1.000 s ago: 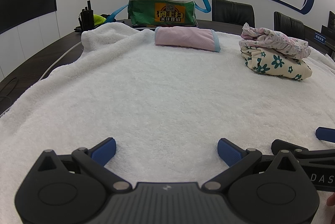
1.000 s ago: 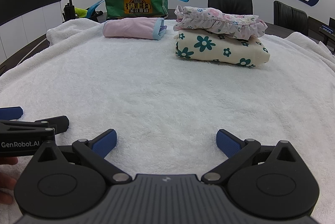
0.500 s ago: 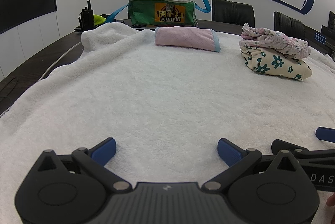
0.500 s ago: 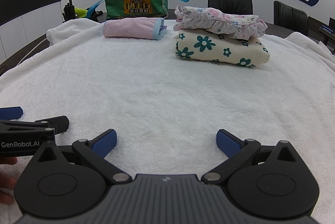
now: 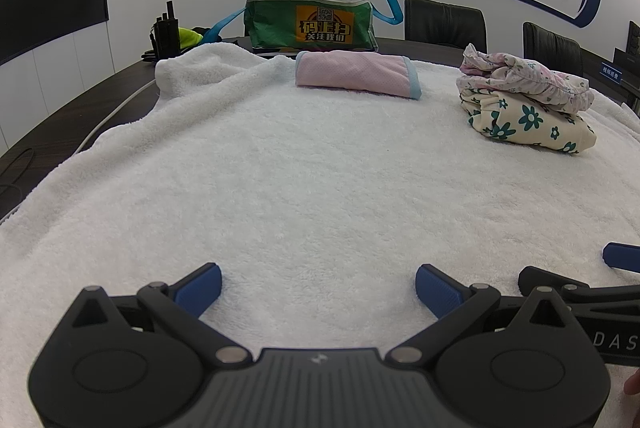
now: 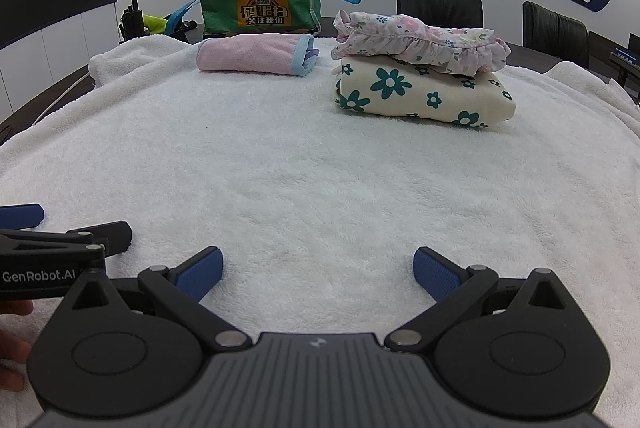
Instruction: Fold clothes
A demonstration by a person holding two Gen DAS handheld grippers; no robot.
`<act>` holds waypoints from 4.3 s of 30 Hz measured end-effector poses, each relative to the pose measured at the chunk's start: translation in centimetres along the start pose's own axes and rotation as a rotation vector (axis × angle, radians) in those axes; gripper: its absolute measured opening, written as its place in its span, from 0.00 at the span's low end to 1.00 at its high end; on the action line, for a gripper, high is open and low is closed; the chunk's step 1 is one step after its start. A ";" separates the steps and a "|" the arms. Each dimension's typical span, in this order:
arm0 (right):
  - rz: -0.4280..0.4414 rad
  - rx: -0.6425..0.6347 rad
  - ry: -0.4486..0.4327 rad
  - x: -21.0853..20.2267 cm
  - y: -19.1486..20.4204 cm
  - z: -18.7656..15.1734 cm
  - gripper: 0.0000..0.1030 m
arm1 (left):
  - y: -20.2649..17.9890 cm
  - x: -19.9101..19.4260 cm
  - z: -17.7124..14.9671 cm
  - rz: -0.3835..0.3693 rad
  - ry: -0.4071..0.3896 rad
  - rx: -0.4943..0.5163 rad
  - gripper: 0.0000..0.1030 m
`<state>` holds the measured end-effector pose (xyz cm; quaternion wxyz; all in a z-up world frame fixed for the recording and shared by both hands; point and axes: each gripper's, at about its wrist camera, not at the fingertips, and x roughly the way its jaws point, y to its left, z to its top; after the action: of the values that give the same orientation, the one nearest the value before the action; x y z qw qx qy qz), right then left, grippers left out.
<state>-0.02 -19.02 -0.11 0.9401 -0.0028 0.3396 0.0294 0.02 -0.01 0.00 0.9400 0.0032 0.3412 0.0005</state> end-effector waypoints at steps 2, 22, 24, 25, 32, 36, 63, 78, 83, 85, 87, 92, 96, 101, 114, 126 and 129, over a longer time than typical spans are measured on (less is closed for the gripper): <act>0.000 0.000 0.000 0.0 0.0 0.0 1.00 | 0.0 0.0 0.0 0.000 0.000 0.000 1.00; 0.000 0.000 0.000 0.0 0.0 0.0 0.99 | 0.0 0.0 0.0 0.000 0.000 0.000 1.00; 0.000 0.000 0.000 0.0 0.0 0.0 0.99 | 0.0 0.0 0.0 -0.001 0.000 0.000 1.00; 0.000 0.000 0.000 0.0 0.0 0.0 0.99 | 0.0 0.0 0.0 -0.001 0.000 0.000 1.00; 0.000 0.000 0.000 0.0 0.0 0.0 0.99 | 0.0 0.0 0.0 -0.001 0.000 0.000 1.00; 0.000 0.000 0.000 0.0 0.0 0.0 0.99 | 0.0 0.0 0.0 -0.001 0.000 0.000 1.00; -0.001 0.000 0.000 0.1 0.0 0.0 0.99 | 0.0 -0.1 0.0 -0.001 0.000 0.000 1.00; -0.001 0.000 0.000 0.1 0.0 0.0 1.00 | -0.1 0.1 0.0 0.001 0.001 0.001 1.00; -0.001 0.000 0.000 0.1 0.0 0.0 0.99 | -0.3 -0.1 0.0 0.003 0.001 0.002 1.00; -0.001 0.000 0.000 0.1 0.0 0.0 0.99 | -0.2 0.0 -0.1 0.003 0.001 0.002 1.00; -0.001 0.000 0.000 0.1 0.0 0.0 0.99 | -0.1 -0.1 -0.1 0.002 0.001 0.002 1.00; -0.001 0.000 0.000 0.1 -0.1 0.0 1.00 | -0.1 -0.1 -0.1 0.000 -0.002 0.002 1.00; -0.002 0.000 0.000 0.1 -0.1 0.0 1.00 | -0.2 -0.1 -0.1 0.001 -0.001 0.003 1.00; 0.009 0.023 -0.012 -1.0 -0.1 0.6 1.00 | 1.1 -1.9 0.8 -0.038 -0.018 -0.045 0.97; 0.380 0.117 -0.167 4.4 -0.2 24.4 1.00 | 11.6 8.0 21.3 -0.259 -0.102 -0.338 0.98; 0.097 0.273 0.247 27.1 1.3 26.6 0.28 | 8.2 24.8 23.1 -0.340 0.118 -0.322 0.31; 0.174 0.248 0.191 25.4 2.6 26.1 0.11 | 8.5 23.8 22.6 -0.396 0.128 -0.318 0.01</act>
<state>36.00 -14.40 3.82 0.8905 0.1396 0.4276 0.0679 32.75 8.44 2.16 0.8870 -0.2115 0.3896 -0.1296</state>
